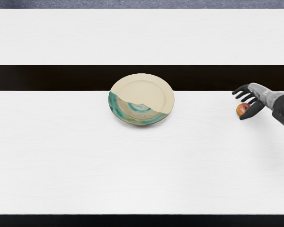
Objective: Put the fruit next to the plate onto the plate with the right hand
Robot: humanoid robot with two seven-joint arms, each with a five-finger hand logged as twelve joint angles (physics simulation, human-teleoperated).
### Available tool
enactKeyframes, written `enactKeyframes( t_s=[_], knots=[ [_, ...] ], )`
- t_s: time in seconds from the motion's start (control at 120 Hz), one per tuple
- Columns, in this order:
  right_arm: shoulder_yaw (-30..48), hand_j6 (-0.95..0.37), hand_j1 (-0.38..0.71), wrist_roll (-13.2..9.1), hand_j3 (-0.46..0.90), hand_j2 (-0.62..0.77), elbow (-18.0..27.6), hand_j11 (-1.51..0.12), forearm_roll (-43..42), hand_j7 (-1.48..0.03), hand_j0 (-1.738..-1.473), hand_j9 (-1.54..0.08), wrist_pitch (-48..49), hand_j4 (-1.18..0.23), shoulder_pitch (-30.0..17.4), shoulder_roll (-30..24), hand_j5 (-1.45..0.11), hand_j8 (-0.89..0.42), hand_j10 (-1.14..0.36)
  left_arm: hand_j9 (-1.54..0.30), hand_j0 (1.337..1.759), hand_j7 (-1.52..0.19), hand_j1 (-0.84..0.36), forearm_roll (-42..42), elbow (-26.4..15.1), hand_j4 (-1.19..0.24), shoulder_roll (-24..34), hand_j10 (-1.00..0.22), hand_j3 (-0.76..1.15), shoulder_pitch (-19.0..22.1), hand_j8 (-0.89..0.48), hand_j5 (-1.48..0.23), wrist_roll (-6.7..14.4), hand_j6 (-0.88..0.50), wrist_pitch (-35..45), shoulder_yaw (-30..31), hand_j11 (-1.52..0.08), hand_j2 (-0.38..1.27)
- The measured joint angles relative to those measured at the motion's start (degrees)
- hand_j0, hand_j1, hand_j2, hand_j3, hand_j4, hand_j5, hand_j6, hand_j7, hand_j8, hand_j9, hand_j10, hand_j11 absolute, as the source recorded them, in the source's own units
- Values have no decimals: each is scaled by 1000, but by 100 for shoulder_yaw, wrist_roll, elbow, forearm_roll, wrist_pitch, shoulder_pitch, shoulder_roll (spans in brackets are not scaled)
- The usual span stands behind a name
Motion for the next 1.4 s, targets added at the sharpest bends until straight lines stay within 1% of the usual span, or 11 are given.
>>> enactKeyframes(
  t_s=[0.125, 0.192, 0.317, 0.442, 0.6, 0.825, 0.833, 0.858, 1.083, 1.183, 1.4],
  knots=[
    [-10, -442, 173, 20, 0, -83, 55, -569, -7, -568, -1658, -569, 177, -440, -7, -71, -568, -440, -440, -9, 1658, -9, 341, 0, 0, -7, 0, -7, 0, 19, -8, -9, 0, -8, 0, 1, -9, 2],
    [-2, -479, 214, 25, 0, -81, 68, -618, -11, -617, -1658, -618, 287, -479, -9, -122, -616, -442, -474, -9, 1658, -9, 341, 0, 0, -7, 0, -7, 0, 19, -8, -9, 0, -8, 0, 1, -9, 2],
    [22, -535, 262, 31, 0, -29, 79, -699, -10, -689, -1657, -693, 418, -537, -11, -160, -685, -383, -414, -9, 1658, -9, 341, 0, 0, -7, 0, -7, 0, 45, -7, -9, 0, -8, 0, -2, -9, 2],
    [33, -572, 296, 30, 0, -8, 80, -749, -23, -734, -1656, -732, 484, -583, -14, -164, -712, -332, -374, -9, 1658, -9, 341, 0, 4, -7, 0, -7, 0, 95, -8, -9, 0, -8, 0, 0, -9, 2],
    [51, -570, 300, 31, 0, 33, 82, -788, 11, -762, -1656, -765, 589, -609, 2, -175, -735, -328, -370, -9, 1658, -9, 341, 0, 8, -7, 0, -7, 0, 98, -8, -9, 0, -8, 0, 1, -9, 2],
    [187, -596, 269, 26, 0, 160, 86, -791, 56, -779, -1656, -782, 853, -602, 51, -217, -777, -422, -456, -9, 1658, -9, 341, 0, 9, -7, 0, -7, 0, 107, -8, -9, 0, -8, 0, 1, -9, 2],
    [198, -596, 252, 26, 0, 170, 86, -793, 57, -779, -1656, -784, 869, -601, 52, -217, -779, -410, -438, -9, 1658, -9, 341, 0, 9, -7, 0, -7, 0, 107, -8, -9, 0, -8, 0, 2, -9, 2],
    [226, -597, 263, 25, 0, 149, 87, -792, 58, -780, -1656, -784, 908, -601, 55, -219, -781, -423, -451, -9, 1658, -9, 341, 0, 9, -7, 0, -7, 0, 107, -8, -9, 0, -8, 0, 2, -9, 2],
    [376, -602, 252, -21, 0, 226, 186, -793, 72, -785, -1657, -787, 1096, -594, 68, -224, -800, -478, -509, -9, 1658, -9, 341, 0, 14, -7, 0, -7, 0, 142, -8, -9, 0, -8, 0, 2, -9, 2],
    [438, -602, 252, -79, 0, 241, 292, -792, 76, -786, -1657, -788, 1114, -592, 69, -223, -806, -492, -518, -9, 1658, -9, 341, 0, 16, -7, 0, -7, 0, 183, -8, -9, 0, -8, 0, 2, -9, 2],
    [588, -603, 259, -335, 0, 273, 613, -795, 82, -788, -1658, -793, 1122, -591, 78, -217, -811, -493, -522, -9, 1658, -9, 341, 0, 23, -7, 0, -7, 0, 306, -8, -9, 0, -8, 0, 4, -9, 2]
  ],
)
